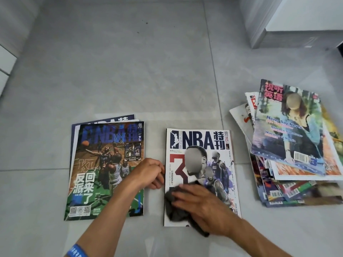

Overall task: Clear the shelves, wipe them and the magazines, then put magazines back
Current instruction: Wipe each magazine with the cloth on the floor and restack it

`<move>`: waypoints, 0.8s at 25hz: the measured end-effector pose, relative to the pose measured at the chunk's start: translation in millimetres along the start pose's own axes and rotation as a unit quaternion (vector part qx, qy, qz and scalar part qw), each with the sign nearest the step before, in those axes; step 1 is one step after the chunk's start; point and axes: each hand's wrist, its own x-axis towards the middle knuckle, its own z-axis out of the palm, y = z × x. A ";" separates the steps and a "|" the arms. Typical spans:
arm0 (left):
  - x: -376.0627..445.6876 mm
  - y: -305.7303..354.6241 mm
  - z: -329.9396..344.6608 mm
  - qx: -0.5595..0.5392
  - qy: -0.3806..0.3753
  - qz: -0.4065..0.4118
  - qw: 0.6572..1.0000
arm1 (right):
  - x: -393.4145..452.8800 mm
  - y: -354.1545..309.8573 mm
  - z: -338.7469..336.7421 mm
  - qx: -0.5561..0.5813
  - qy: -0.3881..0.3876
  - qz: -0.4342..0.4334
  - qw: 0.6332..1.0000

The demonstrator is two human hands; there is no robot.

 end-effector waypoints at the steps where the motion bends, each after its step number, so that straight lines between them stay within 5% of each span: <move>1: -0.2 0.0 0.0 -0.002 -0.002 -0.002 1.000 | 16.3 13.3 -6.5 0.001 0.021 0.029 0.999; 7: -2.0 0.8 5.4 -0.044 0.018 -0.004 0.999 | 125.9 92.4 -52.7 -0.009 0.145 0.210 0.967; 13: 4.6 -1.6 5.3 -0.015 0.019 0.009 1.000 | -16.5 -28.1 9.4 0.008 0.015 0.040 0.999; 16: 8.2 -7.6 8.7 0.025 0.034 0.029 0.999 | -25.0 -12.2 -0.6 0.000 -0.026 -0.011 1.000; 20: 10.0 -13.2 12.1 0.042 0.056 0.044 0.997 | 46.8 84.6 -53.5 0.027 0.127 0.189 0.973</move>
